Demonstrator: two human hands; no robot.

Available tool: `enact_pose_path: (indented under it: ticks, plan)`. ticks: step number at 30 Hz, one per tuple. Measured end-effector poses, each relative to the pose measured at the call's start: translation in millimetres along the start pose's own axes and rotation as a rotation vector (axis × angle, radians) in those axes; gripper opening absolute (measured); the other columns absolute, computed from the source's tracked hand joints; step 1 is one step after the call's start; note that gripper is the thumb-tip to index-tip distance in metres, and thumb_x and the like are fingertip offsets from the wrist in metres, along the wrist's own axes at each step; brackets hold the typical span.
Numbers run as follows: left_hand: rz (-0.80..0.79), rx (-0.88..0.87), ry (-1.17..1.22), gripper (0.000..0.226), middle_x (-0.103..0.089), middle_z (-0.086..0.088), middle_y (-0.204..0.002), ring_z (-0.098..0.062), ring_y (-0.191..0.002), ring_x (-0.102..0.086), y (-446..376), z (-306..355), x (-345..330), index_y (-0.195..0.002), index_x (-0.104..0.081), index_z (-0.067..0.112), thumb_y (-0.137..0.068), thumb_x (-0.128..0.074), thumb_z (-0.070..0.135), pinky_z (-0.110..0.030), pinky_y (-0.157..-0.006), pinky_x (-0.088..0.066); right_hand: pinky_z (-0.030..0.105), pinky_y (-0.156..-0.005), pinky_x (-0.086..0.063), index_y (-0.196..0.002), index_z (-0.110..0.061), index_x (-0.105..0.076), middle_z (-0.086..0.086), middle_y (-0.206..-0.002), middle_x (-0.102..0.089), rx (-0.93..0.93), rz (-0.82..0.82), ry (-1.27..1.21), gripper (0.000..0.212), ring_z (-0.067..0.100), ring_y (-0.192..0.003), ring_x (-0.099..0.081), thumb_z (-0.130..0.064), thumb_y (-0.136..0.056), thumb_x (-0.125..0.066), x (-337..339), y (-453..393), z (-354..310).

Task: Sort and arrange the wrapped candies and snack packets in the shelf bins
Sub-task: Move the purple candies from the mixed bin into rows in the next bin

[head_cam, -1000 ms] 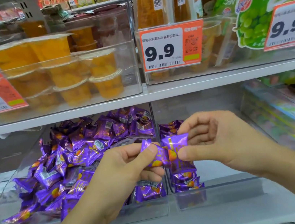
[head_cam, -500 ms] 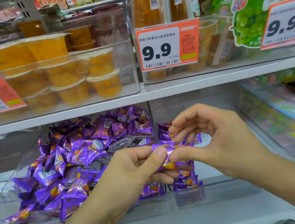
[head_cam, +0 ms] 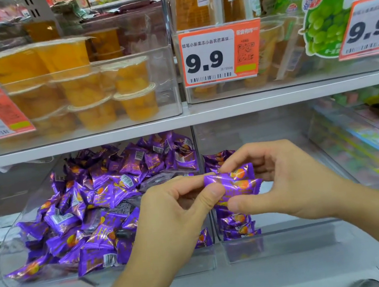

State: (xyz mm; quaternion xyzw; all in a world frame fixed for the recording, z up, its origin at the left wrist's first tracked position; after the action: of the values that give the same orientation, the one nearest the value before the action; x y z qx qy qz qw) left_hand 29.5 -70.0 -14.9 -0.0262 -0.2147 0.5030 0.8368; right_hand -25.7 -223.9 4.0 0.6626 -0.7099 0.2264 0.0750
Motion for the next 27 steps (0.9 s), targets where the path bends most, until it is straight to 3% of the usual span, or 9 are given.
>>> enact_pose_path:
  ticks: [3, 5, 8, 11, 15, 17, 21, 27]
  plan:
    - [0.062, -0.062, -0.267, 0.041, -0.068, 0.018, -0.093, 0.000, -0.088, -0.062, -2.3, -1.5, 4.8, -0.104, -0.070, 0.038, -0.073, -0.070, 0.065, -0.013, -0.076, -0.048, 0.022, -0.068, -0.057, -0.092, -0.019, -0.072, -0.004, -0.081, -0.076, -0.015, 0.078, 0.128, 0.038, 0.013, -0.068, -0.070, -0.007, -0.062, -0.092, 30.7, -9.1, 13.1]
    - [0.080, -0.017, -0.346, 0.045, -0.064, 0.019, -0.097, 0.005, -0.091, -0.057, -5.8, -12.3, 8.6, -0.112, -0.064, 0.036, -0.072, -0.074, 0.054, -0.010, -0.078, -0.046, 0.016, -0.064, -0.052, -0.091, -0.019, -0.070, -0.008, -0.077, -0.074, -0.083, 0.140, 0.243, 0.038, 0.004, -0.063, -0.066, -0.006, -0.063, -0.090, 60.4, -15.9, 36.6]
    - [0.050, 0.092, -0.318, 0.040, -0.066, 0.018, -0.096, 0.001, -0.086, -0.061, -11.2, -34.0, 8.4, -0.109, -0.065, 0.032, -0.072, -0.082, 0.038, -0.014, -0.075, -0.051, 0.023, -0.067, -0.054, -0.097, -0.025, -0.067, -0.009, -0.082, -0.074, -0.262, 0.178, 0.398, 0.045, 0.005, -0.064, -0.067, -0.012, -0.062, -0.091, 89.3, -20.5, 91.7]
    - [0.012, 0.171, -0.178, 0.032, -0.068, 0.009, -0.090, -0.011, -0.079, -0.067, -11.6, -45.8, -1.4, -0.101, -0.065, 0.027, -0.075, -0.082, 0.031, -0.025, -0.075, -0.057, 0.035, -0.074, -0.058, -0.103, -0.021, -0.064, -0.008, -0.089, -0.074, -0.376, 0.121, 0.440, 0.052, 0.017, -0.073, -0.070, -0.010, -0.059, -0.091, 87.1, -24.1, 135.4]
    - [-0.014, 0.161, -0.204, 0.038, -0.064, 0.003, -0.087, -0.014, -0.071, -0.064, -7.2, -48.8, -12.6, -0.103, -0.059, 0.026, -0.074, -0.083, 0.032, -0.023, -0.072, -0.056, 0.012, -0.060, -0.045, -0.104, -0.020, -0.061, -0.010, -0.094, -0.068, -0.370, 0.048, 0.547, 0.052, 0.012, -0.074, -0.062, -0.015, -0.061, -0.091, 63.4, -34.9, 152.5]
    - [-0.005, 0.147, -0.247, 0.038, -0.063, 0.004, -0.087, -0.016, -0.071, -0.064, -5.9, -48.9, -13.4, -0.105, -0.057, 0.027, -0.075, -0.082, 0.030, -0.023, -0.071, -0.055, 0.016, -0.059, -0.041, -0.106, -0.020, -0.061, -0.010, -0.096, -0.064, -0.345, 0.027, 0.614, 0.055, 0.015, -0.082, -0.060, -0.020, -0.061, -0.092, 50.4, -41.1, 152.1]
    - [-0.003, 0.162, -0.229, 0.038, -0.065, 0.006, -0.088, -0.014, -0.066, -0.064, -5.9, -53.4, -13.2, -0.106, -0.057, 0.030, -0.076, -0.081, 0.031, -0.021, -0.064, -0.052, 0.029, -0.076, -0.047, -0.103, -0.016, -0.065, -0.003, -0.099, -0.064, -0.347, 0.001, 0.659, 0.050, 0.022, -0.095, -0.062, -0.022, -0.061, -0.093, 36.2, -47.7, 158.0]
    - [-0.010, 0.167, -0.193, 0.039, -0.067, 0.008, -0.092, -0.012, -0.067, -0.065, -7.9, -58.6, -12.9, -0.107, -0.058, 0.031, -0.075, -0.080, 0.035, -0.025, -0.066, -0.053, 0.020, -0.073, -0.034, -0.104, -0.018, -0.067, 0.002, -0.108, -0.056, -0.358, 0.018, 0.704, 0.054, 0.017, -0.100, -0.052, -0.027, -0.058, -0.095, 37.6, -50.0, 165.5]
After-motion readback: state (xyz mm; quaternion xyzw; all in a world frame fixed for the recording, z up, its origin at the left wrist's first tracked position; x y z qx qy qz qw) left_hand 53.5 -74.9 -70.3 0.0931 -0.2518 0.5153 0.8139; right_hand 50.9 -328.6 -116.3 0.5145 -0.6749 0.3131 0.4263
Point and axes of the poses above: each hand's wrist, its own y-axis away from the middle knuckle, its own x-axis out of the back of the hand, z = x × y, the point moved 8 cm from there along -y, towards the middle knuckle
